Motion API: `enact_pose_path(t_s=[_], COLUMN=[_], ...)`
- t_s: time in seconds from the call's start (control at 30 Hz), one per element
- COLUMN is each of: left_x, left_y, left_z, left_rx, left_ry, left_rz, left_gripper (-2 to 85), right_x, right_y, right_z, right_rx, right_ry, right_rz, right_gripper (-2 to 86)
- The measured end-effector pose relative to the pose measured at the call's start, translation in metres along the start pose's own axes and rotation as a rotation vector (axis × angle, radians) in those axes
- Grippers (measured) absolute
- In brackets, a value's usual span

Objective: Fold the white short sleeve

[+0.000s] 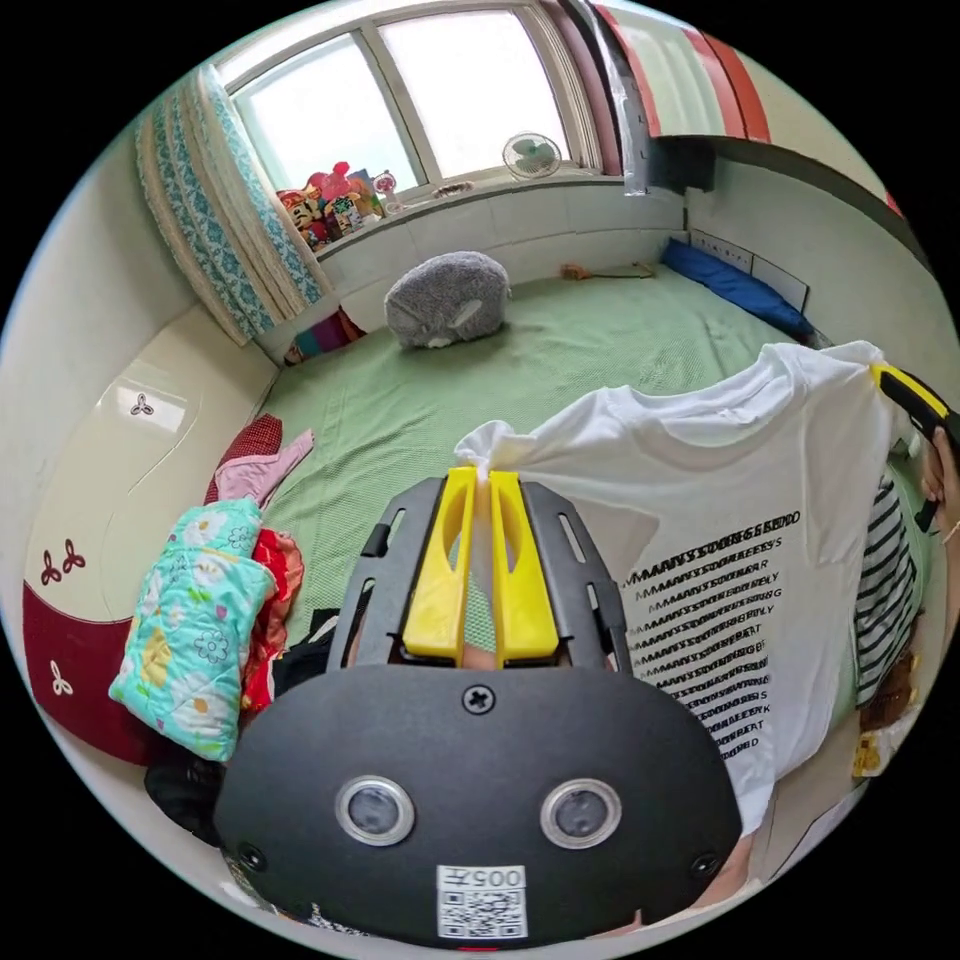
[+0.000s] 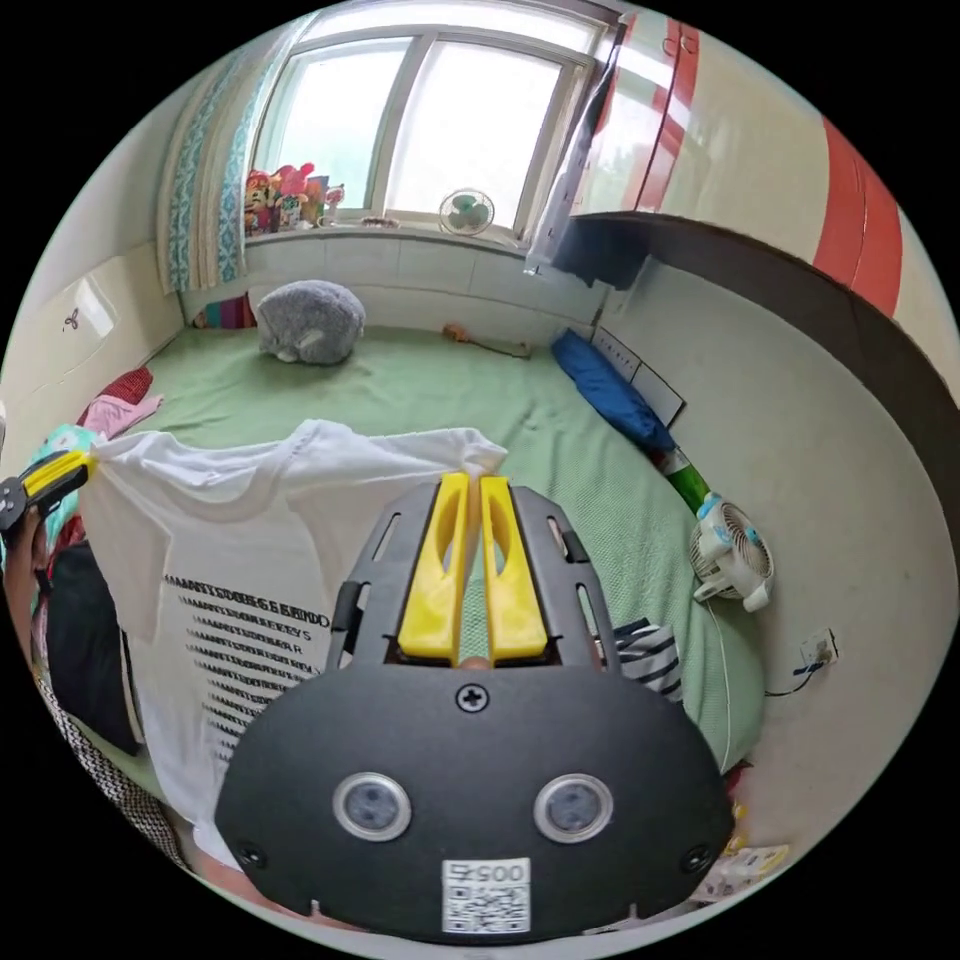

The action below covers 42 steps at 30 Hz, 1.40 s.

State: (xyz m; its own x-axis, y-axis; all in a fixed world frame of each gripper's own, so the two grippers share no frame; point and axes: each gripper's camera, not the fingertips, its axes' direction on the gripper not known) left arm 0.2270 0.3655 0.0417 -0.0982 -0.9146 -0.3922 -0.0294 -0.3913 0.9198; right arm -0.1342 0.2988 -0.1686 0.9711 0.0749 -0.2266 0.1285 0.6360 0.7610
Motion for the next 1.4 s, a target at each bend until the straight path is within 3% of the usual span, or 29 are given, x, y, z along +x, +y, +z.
enact_pose_path(t_s=[0.23,0.33,0.6,1.0,1.17,1.4], left_x=[-0.022,-0.032,-0.02,-0.052,-0.048,-0.041], left_y=[0.103,0.159,0.313,0.421,0.434,0.433], left_z=[-0.003,-0.024,0.013,0.013,0.022,0.023], left_rx=[-0.003,-0.015,-0.268,-0.34,-0.342,-0.375], left_ry=[0.205,0.265,0.445,0.489,0.47,0.308], left_rz=[0.035,0.108,0.138,-0.048,-0.081,-0.043], left_gripper=[4.0,4.0,4.7,10.7,12.2,3.9], right_x=[-0.007,0.011,0.031,0.051,0.03,0.014], right_y=[0.105,0.163,0.321,0.397,0.407,0.398], right_z=[-0.013,-0.042,-0.049,-0.069,-0.051,-0.034], right_rx=[-0.057,-0.109,-0.374,-0.381,-0.412,-0.493], right_ry=[-0.014,-0.113,-0.371,-0.421,-0.353,-0.277], right_rz=[-0.143,-0.144,-0.115,0.04,0.039,0.061], right_gripper=[-1.2,-1.2,3.8,8.4,7.6,0.3])
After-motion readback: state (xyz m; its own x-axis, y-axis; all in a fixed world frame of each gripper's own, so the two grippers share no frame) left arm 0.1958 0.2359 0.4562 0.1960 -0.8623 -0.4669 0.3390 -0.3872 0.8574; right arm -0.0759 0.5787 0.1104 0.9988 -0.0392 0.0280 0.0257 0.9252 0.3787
